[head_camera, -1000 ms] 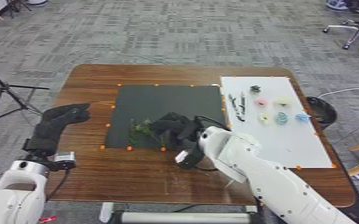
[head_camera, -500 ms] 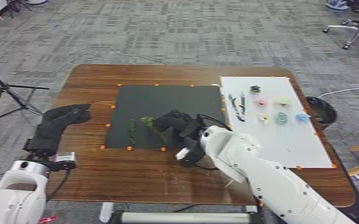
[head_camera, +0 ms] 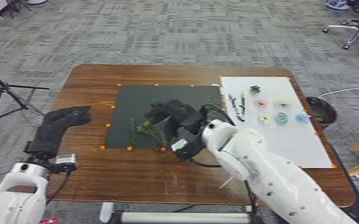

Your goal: Arrange flowers

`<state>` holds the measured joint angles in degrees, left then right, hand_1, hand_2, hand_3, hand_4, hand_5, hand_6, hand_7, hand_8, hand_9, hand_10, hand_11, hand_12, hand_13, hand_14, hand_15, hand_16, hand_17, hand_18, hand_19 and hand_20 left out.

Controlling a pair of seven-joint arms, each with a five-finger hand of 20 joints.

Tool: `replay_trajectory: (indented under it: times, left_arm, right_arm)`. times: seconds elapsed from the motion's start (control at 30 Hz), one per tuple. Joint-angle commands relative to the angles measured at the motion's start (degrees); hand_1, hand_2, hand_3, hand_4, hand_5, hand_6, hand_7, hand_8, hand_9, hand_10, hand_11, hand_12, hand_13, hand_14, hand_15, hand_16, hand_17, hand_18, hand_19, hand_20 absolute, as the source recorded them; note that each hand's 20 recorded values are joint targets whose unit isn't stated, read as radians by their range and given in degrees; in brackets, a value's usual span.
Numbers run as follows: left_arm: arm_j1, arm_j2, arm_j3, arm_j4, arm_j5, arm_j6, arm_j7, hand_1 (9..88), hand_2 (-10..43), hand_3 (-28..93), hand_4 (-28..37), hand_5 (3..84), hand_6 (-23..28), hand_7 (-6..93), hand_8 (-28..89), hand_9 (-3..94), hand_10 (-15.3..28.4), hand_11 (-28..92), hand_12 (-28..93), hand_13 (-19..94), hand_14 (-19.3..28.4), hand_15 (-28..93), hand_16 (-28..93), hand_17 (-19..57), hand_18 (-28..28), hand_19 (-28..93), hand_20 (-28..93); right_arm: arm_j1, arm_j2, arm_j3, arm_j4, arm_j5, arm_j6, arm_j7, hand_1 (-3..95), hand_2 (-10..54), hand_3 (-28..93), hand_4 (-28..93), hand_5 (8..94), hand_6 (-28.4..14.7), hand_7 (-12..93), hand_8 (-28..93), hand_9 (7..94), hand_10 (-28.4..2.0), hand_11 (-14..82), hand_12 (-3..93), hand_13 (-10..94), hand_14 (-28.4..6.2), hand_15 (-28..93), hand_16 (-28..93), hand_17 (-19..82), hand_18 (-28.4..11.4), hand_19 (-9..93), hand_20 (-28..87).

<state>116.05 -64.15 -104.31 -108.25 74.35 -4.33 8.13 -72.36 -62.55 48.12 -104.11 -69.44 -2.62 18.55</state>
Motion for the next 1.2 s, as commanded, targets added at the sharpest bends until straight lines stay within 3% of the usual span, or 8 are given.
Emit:
replay_trajectory:
  times: [0.03, 0.2, 0.43, 0.67, 1.1, 1.2]
  left_arm:
    - [1.0, -0.72, -0.70, -0.65, -0.01, -0.45, -0.39, 29.2, 2.0, 66, -24.7, 52.1, 2.6, 15.0, -7, 50.6, 14.7, 23, 15, 41, 19.2, 29, 1, 8.8, 12.9, 13, 20]
    - [1.3, -0.72, -1.16, -0.80, -0.02, -0.50, -0.54, 29.2, 2.0, 66, -24.5, 52.1, 2.6, 15.0, -7, 50.6, 14.7, 23, 15, 41, 19.2, 29, 1, 8.8, 12.9, 13, 20]
    - [0.7, -0.52, -1.09, -0.79, 0.28, -1.13, -0.41, 29.2, 2.0, 66, -24.5, 52.1, 2.6, 15.0, -7, 50.6, 14.7, 23, 15, 41, 19.2, 29, 1, 8.8, 12.9, 13, 20]
    - [0.6, -0.24, -1.03, -0.77, -0.32, 1.26, 0.79, 29.4, 2.1, 66, -24.7, 52.1, 2.6, 14.9, -7, 50.8, 14.7, 23, 15, 41, 19.2, 29, 1, 8.8, 12.9, 13, 20]
    - [-1.0, -0.01, 0.15, 0.22, 0.23, -0.32, 0.67, 29.3, 2.2, 66, -24.9, 52.3, 2.5, 15.2, -7, 51.1, 14.8, 24, 15, 42, 19.2, 29, 1, 8.8, 12.9, 13, 20]
    - [-1.1, -0.08, 0.18, 0.25, 0.11, -0.09, 0.84, 29.3, 2.2, 66, -24.8, 52.3, 2.6, 15.1, -7, 51.1, 14.8, 24, 15, 42, 19.2, 29, 1, 8.7, 13.0, 13, 20]
  right_arm:
    - [-4.7, 4.2, 5.3, -4.9, -2.3, 4.5, 2.3, 19.2, 16.2, 50, -12, 60.4, -4.4, 9, -6, 61.9, -14.7, 8.3, 10.1, 88, -8.3, 47, 30, 58, -14.4, 93, 33]
    - [-8.6, 6.2, 7.3, -6.1, -1.7, 6.8, 8.1, 19.5, 16.5, 48, -12, 62.2, -5.1, 9, -7, 63.8, -14.8, 8.3, 10.3, 89, -7.9, 47, 30, 60, -13.9, 93, 33]
    - [-9.5, 6.2, 6.3, -7.3, -1.7, 3.7, 11.4, 20.2, 16.9, 46, -11, 61.2, -6.2, 8, -6, 62.6, -15.7, 7.8, 10.1, 89, -7.8, 47, 30, 60, -13.6, 93, 33]
    - [-8.2, 5.3, 4.2, -7.4, -1.9, 2.2, 12.2, 20.5, 17.4, 45, -10, 59.4, -7.3, 6, -6, 60.6, -16.5, 7.4, 9.7, 89, -7.7, 46, 30, 61, -13.5, 93, 32]
    - [-6.9, 3.2, 1.2, -6.3, -2.4, 1.7, 11.9, 20.8, 17.6, 44, -10, 59.1, -7.3, 6, -6, 60.2, -16.4, 7.4, 9.6, 89, -7.7, 47, 31, 61, -13.4, 93, 32]
    - [-6.7, 2.7, 0.9, -5.8, -2.8, 1.7, 11.9, 20.7, 17.6, 44, -10, 59.1, -7.3, 6, -6, 60.2, -16.4, 7.5, 9.6, 89, -7.7, 46, 30, 61, -13.4, 93, 32]
